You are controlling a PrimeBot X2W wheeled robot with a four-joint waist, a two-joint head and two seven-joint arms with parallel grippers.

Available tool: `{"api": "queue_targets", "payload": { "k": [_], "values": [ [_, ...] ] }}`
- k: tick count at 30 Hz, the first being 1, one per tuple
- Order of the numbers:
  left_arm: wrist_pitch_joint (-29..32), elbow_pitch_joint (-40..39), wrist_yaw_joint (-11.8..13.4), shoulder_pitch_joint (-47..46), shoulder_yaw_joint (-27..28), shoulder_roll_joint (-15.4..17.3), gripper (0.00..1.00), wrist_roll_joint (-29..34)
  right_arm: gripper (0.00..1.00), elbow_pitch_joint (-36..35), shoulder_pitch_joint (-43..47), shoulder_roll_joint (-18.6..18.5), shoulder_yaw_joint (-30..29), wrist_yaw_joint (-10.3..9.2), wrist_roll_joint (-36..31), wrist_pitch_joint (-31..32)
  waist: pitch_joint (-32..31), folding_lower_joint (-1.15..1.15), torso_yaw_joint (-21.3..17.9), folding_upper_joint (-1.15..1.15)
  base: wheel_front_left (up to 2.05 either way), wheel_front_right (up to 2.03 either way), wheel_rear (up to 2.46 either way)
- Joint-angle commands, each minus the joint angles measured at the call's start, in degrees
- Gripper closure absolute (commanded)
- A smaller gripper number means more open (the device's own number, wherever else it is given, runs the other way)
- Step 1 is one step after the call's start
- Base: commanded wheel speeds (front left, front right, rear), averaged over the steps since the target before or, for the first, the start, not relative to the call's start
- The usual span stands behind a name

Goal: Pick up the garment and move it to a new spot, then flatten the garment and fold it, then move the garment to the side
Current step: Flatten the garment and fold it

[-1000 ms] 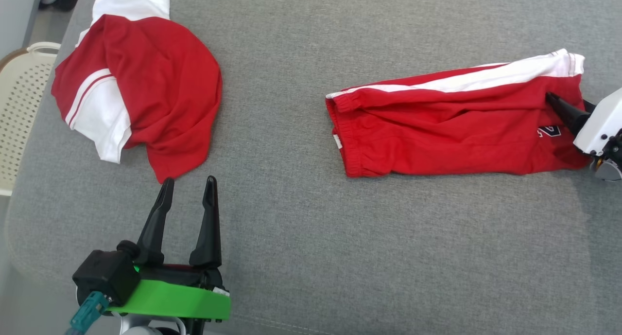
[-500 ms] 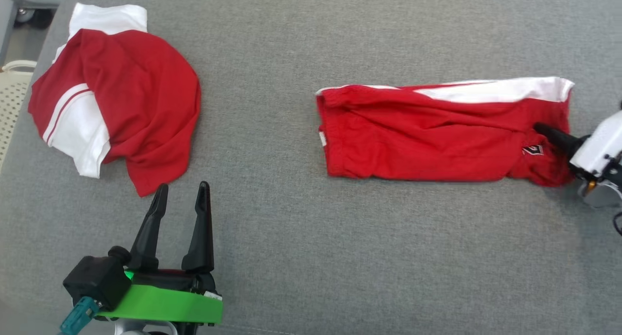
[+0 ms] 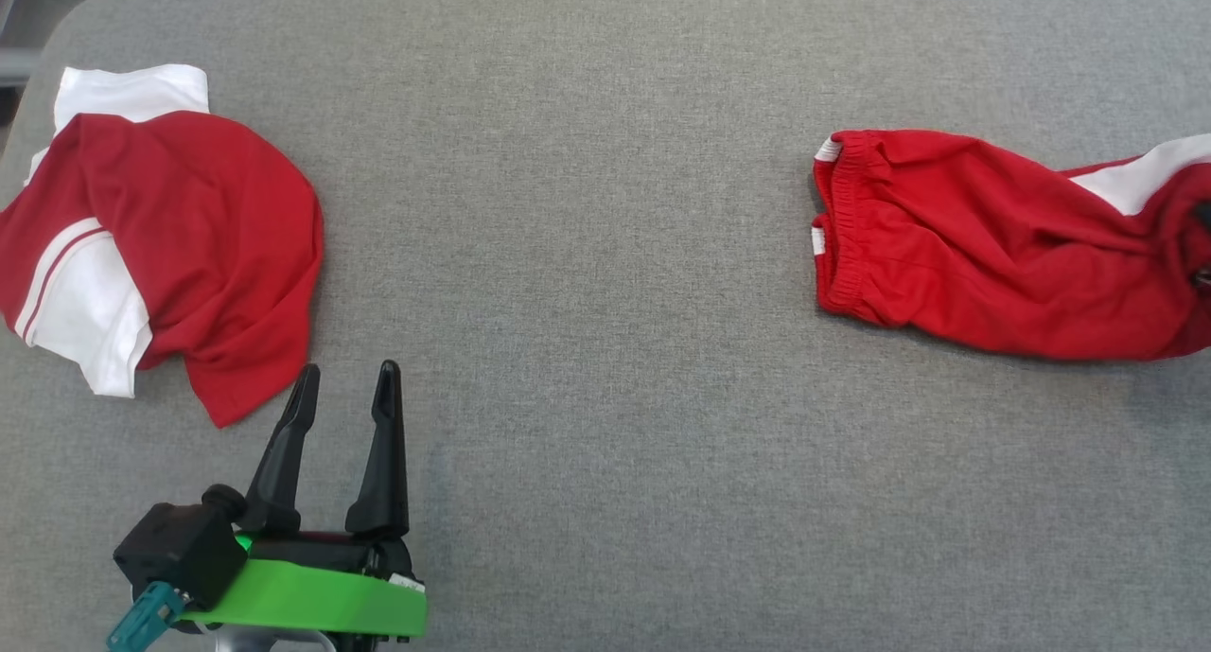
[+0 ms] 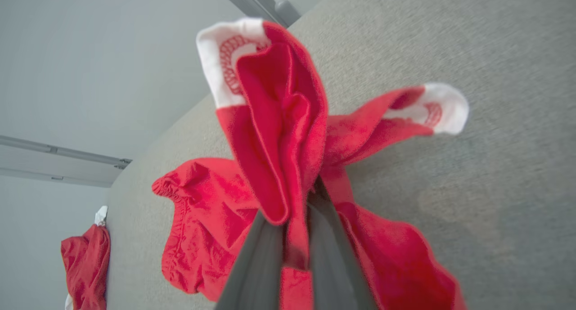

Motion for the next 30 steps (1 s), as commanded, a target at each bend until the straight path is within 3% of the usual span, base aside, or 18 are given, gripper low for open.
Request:
{"api": "queue_targets", "payload": {
  "k": [1, 3, 6, 14, 19, 23, 24, 25, 26, 30],
  "values": [
    [0.0, 0.3, 0.0, 0.6, -0.1, -0.1, 0.00, -0.6, 1.00, -3.3, 1.9, 1.9, 0.9, 0.04, -0.9, 0.5, -0.2, 0.00, -0.3, 0.00, 0.00, 0.00, 0.00],
    [0.0, 0.3, -0.1, 0.5, -0.3, -0.4, 0.00, -0.7, 1.00, -9.3, 2.4, 5.2, 2.4, 0.04, -2.8, 1.2, 0.1, 0.00, -0.7, 0.00, 0.00, 0.00, 0.00],
    [0.1, 0.6, -0.4, -0.4, -0.7, -0.6, 0.00, -0.4, 1.00, -12.9, 1.4, 11.3, 4.6, 0.04, -8.7, 1.3, 0.8, 0.00, -1.2, 0.00, 0.00, 0.00, 0.00],
    [1.0, 1.3, -1.1, -2.9, -1.9, -0.6, 0.00, 0.4, 1.00, -7.0, -6.9, 30.5, 2.6, 0.04, -29.5, -2.3, 3.3, 0.00, -0.9, 0.00, 0.00, 0.00, 0.00],
    [1.1, 1.5, -1.0, -3.0, -1.9, -0.2, 0.00, 0.5, 1.00, -4.7, -9.7, 34.6, 1.3, 0.04, -35.8, -2.8, 3.8, 0.00, -0.7, 0.00, 0.00, 0.00, 0.00],
    [1.4, 1.7, -0.8, -3.6, -2.1, -0.4, 0.00, 0.6, 1.00, -2.6, -10.8, 35.8, 0.6, 0.04, -40.7, -4.4, 4.0, 0.00, -0.6, 0.00, 0.00, 0.00, 0.00],
    [1.4, 1.7, -0.9, -3.7, -2.2, -0.5, 0.00, 0.6, 0.68, -2.2, -10.9, 35.8, 0.3, 0.04, -41.6, -4.9, 4.0, 0.00, -0.5, 0.00, 0.00, 0.00, 0.00],
    [1.5, 1.8, -0.9, -3.8, -2.3, -0.6, 0.00, 0.6, 0.08, -2.1, -11.0, 35.9, 0.8, 0.04, -42.4, -5.0, 4.0, 0.00, -0.5, 0.00, 0.00, 0.00, 0.00],
    [1.6, 1.8, -0.8, -3.8, -2.3, -0.7, 0.00, 0.6, 0.00, -1.9, -10.9, 36.0, 1.1, 0.04, -42.8, -5.0, 4.0, 0.00, -0.6, 0.00, 0.00, 0.00, 0.00],
    [1.7, 2.0, -0.4, -3.1, -2.1, -0.3, 0.00, 0.3, 0.00, -4.2, -10.5, 36.0, 3.0, 0.04, -41.9, -5.7, 3.6, 0.00, -1.2, 0.00, 0.00, 0.00, 0.00]
  ]
}}
